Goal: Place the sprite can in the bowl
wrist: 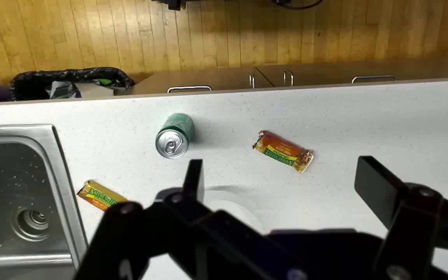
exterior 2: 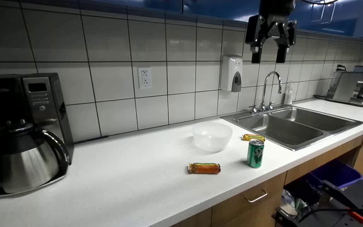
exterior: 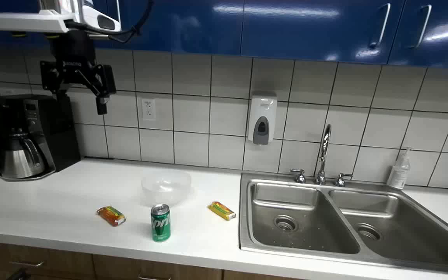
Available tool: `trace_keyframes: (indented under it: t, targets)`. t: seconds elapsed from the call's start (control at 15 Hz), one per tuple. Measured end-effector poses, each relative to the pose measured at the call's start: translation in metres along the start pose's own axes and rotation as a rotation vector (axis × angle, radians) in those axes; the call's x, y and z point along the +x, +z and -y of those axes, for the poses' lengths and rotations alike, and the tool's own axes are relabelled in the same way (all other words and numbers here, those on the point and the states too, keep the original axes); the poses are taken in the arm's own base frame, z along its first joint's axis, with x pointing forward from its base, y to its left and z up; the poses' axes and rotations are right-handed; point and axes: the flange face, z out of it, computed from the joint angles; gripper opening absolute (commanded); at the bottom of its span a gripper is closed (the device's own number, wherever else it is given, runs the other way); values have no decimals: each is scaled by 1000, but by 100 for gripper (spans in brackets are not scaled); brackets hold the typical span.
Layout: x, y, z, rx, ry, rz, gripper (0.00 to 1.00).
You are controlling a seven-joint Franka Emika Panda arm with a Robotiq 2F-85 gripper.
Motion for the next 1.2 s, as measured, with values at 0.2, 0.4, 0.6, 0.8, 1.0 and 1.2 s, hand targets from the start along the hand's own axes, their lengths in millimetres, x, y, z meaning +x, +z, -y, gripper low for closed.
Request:
trace_keyframes:
  t: [0.2,0.4,0.6,0.8,1.0,1.2]
  targets:
    - [0,0,0,0,0,0,100]
    - [0,0,0,0,0,0,100]
    - [0,0,0,0,0,0,100]
    - [0,0,0,0,0,0,100]
    - [-1,1,0,-1,-2,3,100]
    - [-3,8,0,-1,-10,16,100]
